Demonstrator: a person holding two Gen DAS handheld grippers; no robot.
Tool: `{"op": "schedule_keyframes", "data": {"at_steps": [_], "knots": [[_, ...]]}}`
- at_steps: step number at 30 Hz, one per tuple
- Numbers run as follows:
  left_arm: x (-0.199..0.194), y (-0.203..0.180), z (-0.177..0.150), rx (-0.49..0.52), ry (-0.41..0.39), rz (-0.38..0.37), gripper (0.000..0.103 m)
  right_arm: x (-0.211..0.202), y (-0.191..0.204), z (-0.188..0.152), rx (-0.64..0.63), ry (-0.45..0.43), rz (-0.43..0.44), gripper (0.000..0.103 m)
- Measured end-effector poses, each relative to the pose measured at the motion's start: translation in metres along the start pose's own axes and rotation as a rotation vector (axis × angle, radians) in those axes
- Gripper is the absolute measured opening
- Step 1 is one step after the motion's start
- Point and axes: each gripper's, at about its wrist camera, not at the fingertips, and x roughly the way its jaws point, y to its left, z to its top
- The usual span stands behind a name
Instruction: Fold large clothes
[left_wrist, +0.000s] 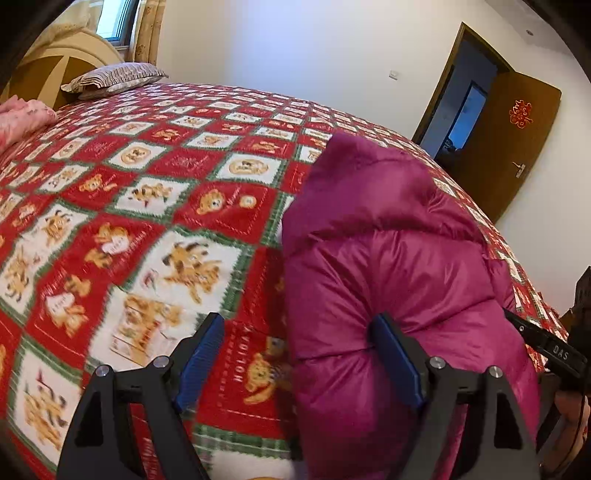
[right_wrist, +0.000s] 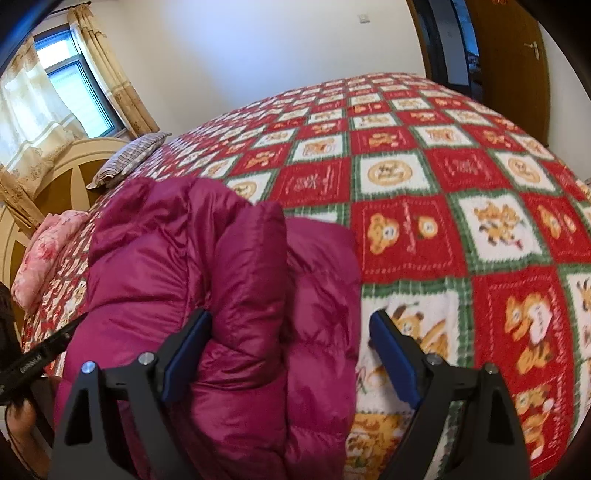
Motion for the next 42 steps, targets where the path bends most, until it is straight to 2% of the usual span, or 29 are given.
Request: {"op": "schedule_keyframes", "data": {"at_steps": [6,9,11,12,14,15,16,19,22,25,34,42], "knots": [[0.010,-0.001,0.000,-0.008,0.039,-0.036,0.087,0.009,-0.006,-0.003,0.020,0.031,0.051,0.089],[0.011,0.000,-0.004,-0.002,0.042,-0.103,0.087,0.011,-0.003,-0.004,0.003,0.041,0.063,0.087],[0.012,-0.001,-0.008,-0.008,0.044,-0.146,0.087,0.011,0.001,-0.005,-0.013,0.049,0.085,0.080],[0.011,-0.003,-0.009,-0.007,0.043,-0.163,0.086,0.012,0.002,-0.006,-0.021,0.058,0.110,0.073],[0.012,-0.006,-0.011,0.002,0.045,-0.205,0.070,0.012,0.003,-0.007,-0.026,0.065,0.139,0.060],[0.011,-0.011,-0.010,0.015,0.045,-0.216,0.060,0.012,0.003,-0.007,-0.020,0.070,0.170,0.045],[0.009,-0.016,-0.009,0.037,0.042,-0.215,0.050,0.012,0.003,-0.008,-0.008,0.072,0.200,0.038],[-0.002,-0.027,-0.006,0.080,0.028,-0.186,0.033,0.003,0.013,-0.010,-0.050,0.034,0.182,0.023],[-0.020,-0.026,-0.003,0.077,0.002,-0.177,0.026,-0.011,0.020,-0.013,-0.049,0.003,0.187,0.020],[-0.045,-0.027,-0.003,0.101,-0.041,-0.153,0.024,-0.025,0.023,-0.014,-0.030,-0.025,0.224,0.019],[-0.117,0.004,-0.003,0.084,-0.100,-0.076,0.022,-0.050,0.081,-0.015,-0.094,-0.033,0.315,0.018],[-0.147,0.046,-0.006,0.064,-0.128,-0.009,0.021,-0.047,0.133,-0.020,-0.147,-0.009,0.374,0.018]]}}
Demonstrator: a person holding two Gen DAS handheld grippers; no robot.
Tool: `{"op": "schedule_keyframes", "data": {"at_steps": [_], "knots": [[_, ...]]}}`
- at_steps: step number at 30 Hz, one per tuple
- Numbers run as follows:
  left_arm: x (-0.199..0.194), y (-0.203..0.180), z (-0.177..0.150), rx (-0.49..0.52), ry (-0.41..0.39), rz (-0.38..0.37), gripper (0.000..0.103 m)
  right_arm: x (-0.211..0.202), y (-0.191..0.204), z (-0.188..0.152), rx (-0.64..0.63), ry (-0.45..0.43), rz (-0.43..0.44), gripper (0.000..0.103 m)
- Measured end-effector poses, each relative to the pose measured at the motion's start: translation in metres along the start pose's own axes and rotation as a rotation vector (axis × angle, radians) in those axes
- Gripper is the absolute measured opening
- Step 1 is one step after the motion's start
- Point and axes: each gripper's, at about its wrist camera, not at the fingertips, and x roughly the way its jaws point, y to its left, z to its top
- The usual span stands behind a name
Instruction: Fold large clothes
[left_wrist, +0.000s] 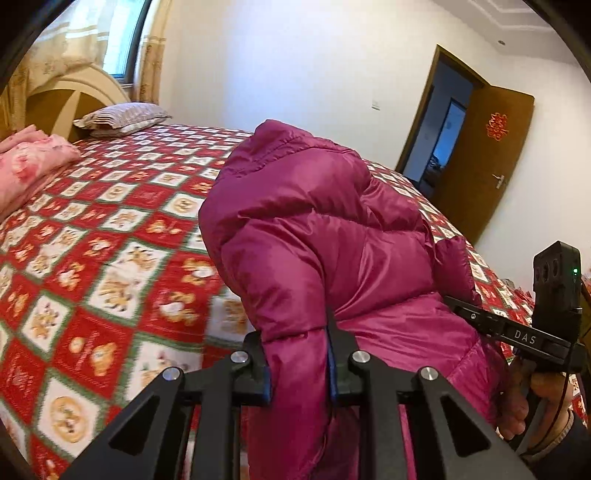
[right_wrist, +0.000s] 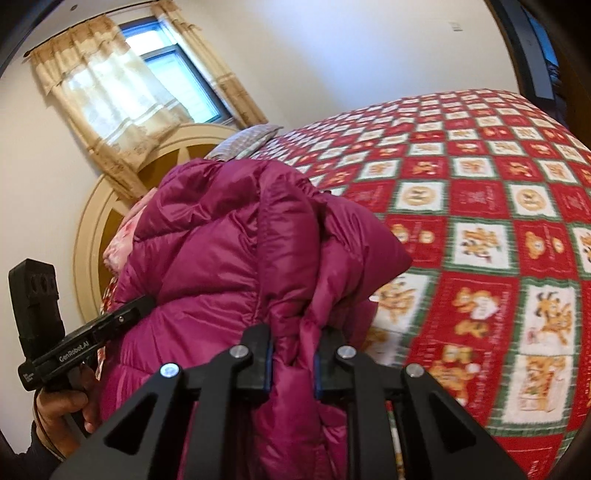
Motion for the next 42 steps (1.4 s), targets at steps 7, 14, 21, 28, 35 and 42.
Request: {"op": "schedule_keyframes", "data": {"at_steps": [7,14,21,28,35,42], "knots": [[-0.008,0.031,-0.009,-0.013,0.001,0.050,0.021,0.025,0.025,-0.006,-0.034,0.041,0.020,0.018],[-0.007,0.048,-0.018,-0.032,0.015,0.049,0.021,0.038,0.033,-0.010,-0.042,0.069,0.012,0.018],[-0.003,0.055,-0.022,-0.034,0.023,0.050,0.021,0.046,0.034,-0.011,-0.042,0.085,0.003,0.018],[0.004,0.060,-0.028,-0.027,0.040,0.071,0.021,0.057,0.036,-0.015,-0.050,0.104,-0.017,0.018],[0.010,0.063,-0.031,-0.015,0.052,0.082,0.021,0.064,0.033,-0.020,-0.051,0.117,-0.031,0.018],[0.015,0.062,-0.034,0.005,0.061,0.126,0.031,0.070,0.035,-0.023,-0.063,0.126,-0.057,0.018]]}}
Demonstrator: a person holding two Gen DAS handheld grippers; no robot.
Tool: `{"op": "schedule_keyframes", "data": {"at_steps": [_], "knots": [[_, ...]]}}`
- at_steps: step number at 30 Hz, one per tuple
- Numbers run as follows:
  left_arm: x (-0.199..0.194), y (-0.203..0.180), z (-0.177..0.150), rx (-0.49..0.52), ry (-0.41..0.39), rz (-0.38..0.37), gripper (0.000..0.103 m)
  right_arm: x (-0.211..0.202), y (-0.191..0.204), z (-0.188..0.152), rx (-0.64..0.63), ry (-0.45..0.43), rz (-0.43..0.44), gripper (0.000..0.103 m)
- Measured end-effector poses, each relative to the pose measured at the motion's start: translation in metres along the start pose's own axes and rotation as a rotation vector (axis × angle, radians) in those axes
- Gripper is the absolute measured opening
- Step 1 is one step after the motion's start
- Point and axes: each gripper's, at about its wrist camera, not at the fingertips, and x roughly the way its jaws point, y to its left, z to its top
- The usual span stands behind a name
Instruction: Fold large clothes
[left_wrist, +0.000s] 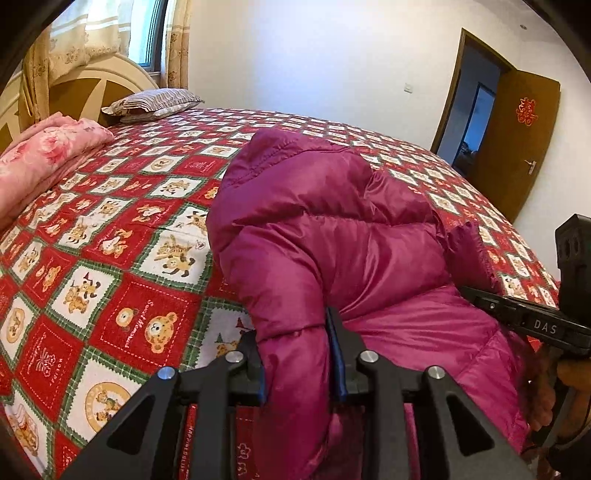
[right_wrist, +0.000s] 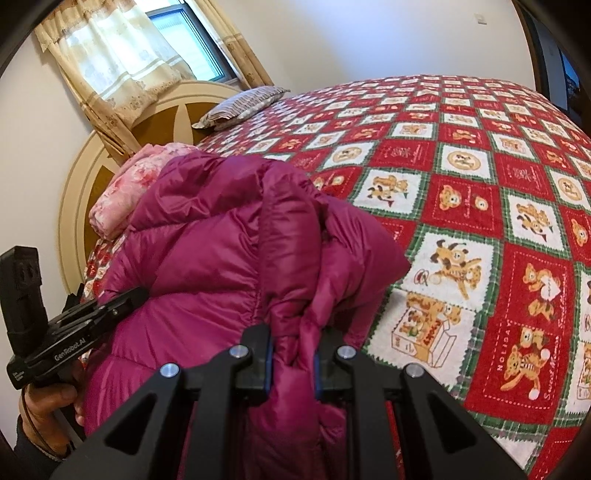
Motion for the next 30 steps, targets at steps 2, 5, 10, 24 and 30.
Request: {"op": "schedule_keyframes", "data": {"at_steps": [2,5,10,24,30], "knots": [[0.001,0.000,-0.001,0.008,0.003,0.010,0.032,0.001,0.001,-0.001,-0.003,0.002,-0.006,0.018],[0.002,0.001,-0.003,0.014,0.005,0.022,0.036,0.003,0.002,-0.001,-0.003,0.004,-0.011,0.018],[0.007,0.002,-0.005,0.027,0.005,0.090,0.058,0.005,0.000,-0.001,-0.003,0.004,-0.020,0.019],[0.017,0.018,-0.014,-0.021,-0.010,0.169,0.087,0.016,-0.003,-0.007,0.022,0.003,-0.066,0.034],[0.020,0.022,-0.017,-0.040,-0.019,0.168,0.090,0.020,0.000,-0.010,-0.001,0.005,-0.090,0.034]]}}
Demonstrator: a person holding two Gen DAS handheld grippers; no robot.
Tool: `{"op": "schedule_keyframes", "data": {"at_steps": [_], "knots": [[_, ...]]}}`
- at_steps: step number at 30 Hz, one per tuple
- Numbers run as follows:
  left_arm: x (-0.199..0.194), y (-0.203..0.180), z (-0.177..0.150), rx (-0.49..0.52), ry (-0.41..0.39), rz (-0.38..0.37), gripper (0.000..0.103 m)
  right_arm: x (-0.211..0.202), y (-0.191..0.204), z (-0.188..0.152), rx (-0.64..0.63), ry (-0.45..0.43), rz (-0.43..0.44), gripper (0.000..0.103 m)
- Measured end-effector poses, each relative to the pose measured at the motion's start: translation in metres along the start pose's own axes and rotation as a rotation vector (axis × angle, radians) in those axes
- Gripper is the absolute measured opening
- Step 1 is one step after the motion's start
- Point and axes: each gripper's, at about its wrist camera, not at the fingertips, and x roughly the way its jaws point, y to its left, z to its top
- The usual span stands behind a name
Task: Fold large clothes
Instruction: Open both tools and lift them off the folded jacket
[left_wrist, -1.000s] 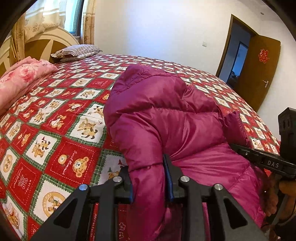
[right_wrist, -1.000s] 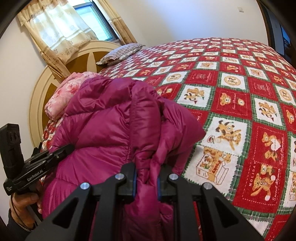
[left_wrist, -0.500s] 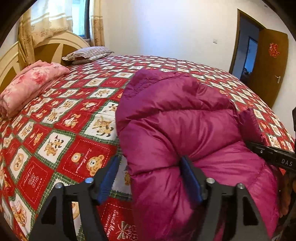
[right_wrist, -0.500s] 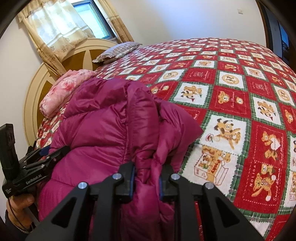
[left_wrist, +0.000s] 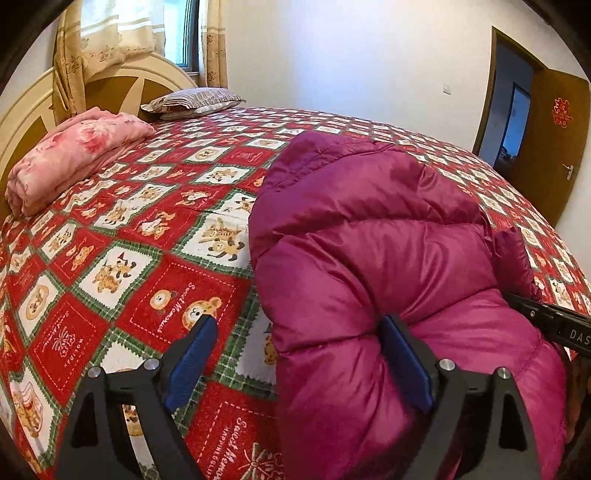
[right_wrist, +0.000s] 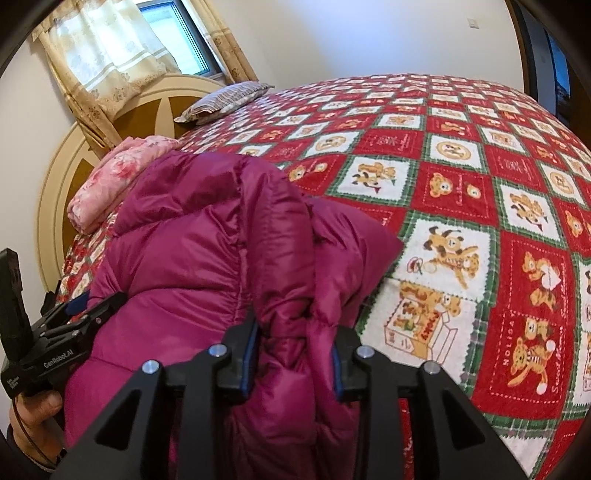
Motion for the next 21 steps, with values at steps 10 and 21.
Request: {"op": "schedule_keyframes", "data": {"at_steps": [10,21], "knots": [[-0.063,-0.002,0.010,0.042,-0.074,0.118,0.091,-0.043,0.012,0.006,0.008,-0.052,-0.093,0.055],[-0.216,-0.008,0.010,0.047,-0.323,0.071,0.091,-0.190,0.100,-0.016,-0.129,-0.316,-0.146,0.074]]}}
